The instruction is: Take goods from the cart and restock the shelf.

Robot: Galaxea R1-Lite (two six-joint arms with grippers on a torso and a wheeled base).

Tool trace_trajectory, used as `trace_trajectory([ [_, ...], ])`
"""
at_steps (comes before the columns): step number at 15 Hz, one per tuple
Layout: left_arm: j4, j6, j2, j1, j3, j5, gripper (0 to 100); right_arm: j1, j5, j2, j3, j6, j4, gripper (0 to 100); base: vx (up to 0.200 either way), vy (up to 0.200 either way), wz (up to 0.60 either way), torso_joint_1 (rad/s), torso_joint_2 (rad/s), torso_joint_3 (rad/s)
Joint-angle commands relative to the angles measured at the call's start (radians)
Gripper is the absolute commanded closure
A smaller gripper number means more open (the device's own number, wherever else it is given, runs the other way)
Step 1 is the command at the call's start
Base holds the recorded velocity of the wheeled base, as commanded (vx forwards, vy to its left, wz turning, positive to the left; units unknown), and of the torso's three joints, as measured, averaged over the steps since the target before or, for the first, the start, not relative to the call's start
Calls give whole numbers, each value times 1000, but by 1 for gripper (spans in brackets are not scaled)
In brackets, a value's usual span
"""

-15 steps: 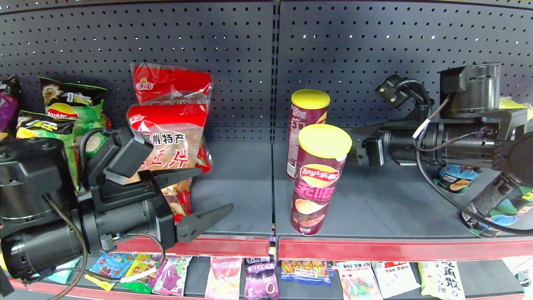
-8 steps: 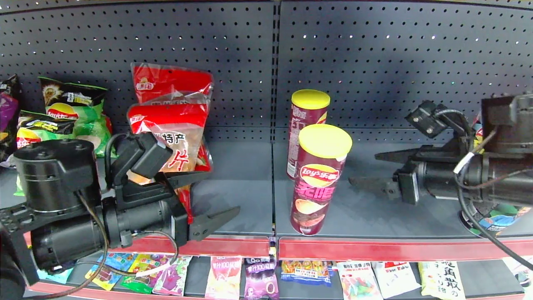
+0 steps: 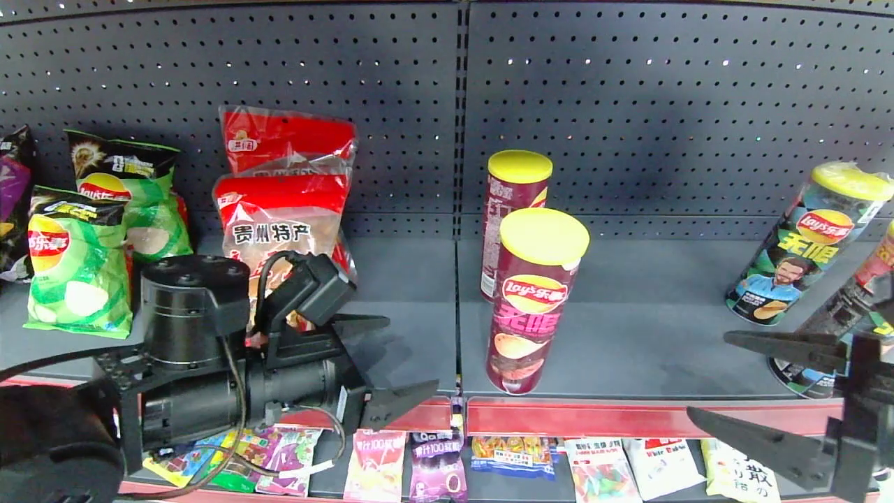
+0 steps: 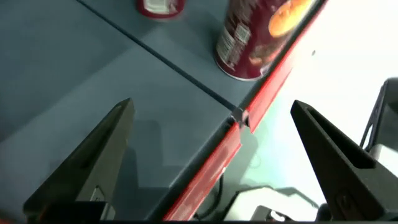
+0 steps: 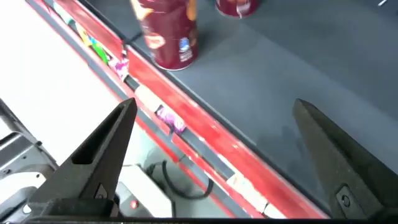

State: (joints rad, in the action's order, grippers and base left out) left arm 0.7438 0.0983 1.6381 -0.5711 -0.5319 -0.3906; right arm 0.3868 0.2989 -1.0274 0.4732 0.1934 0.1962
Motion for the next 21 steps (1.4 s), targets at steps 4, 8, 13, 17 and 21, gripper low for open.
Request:
trace_trajectory([
  [4,0,6,161,-23,-117,33,0,-45,-9,213,-34,-34,-4,0,0,0,0,0,0,0],
  [8,-1,6,144,-35,-115,52,0,-74,-9,112,-25,-51,0,0,0,0,0,0,0,0],
  [13,-9,4,37,-46,-23,213,0,-74,-11,38,-27,-54,0,0,0,0,0,0,0,0],
  [17,-9,0,-18,-47,1,286,0,-92,-9,-13,-24,-95,-1,0,0,0,0,0,0,0],
  [21,-4,-2,-76,-58,29,322,0,-65,-9,-180,31,-95,8,0,0,0,0,0,0,0],
])
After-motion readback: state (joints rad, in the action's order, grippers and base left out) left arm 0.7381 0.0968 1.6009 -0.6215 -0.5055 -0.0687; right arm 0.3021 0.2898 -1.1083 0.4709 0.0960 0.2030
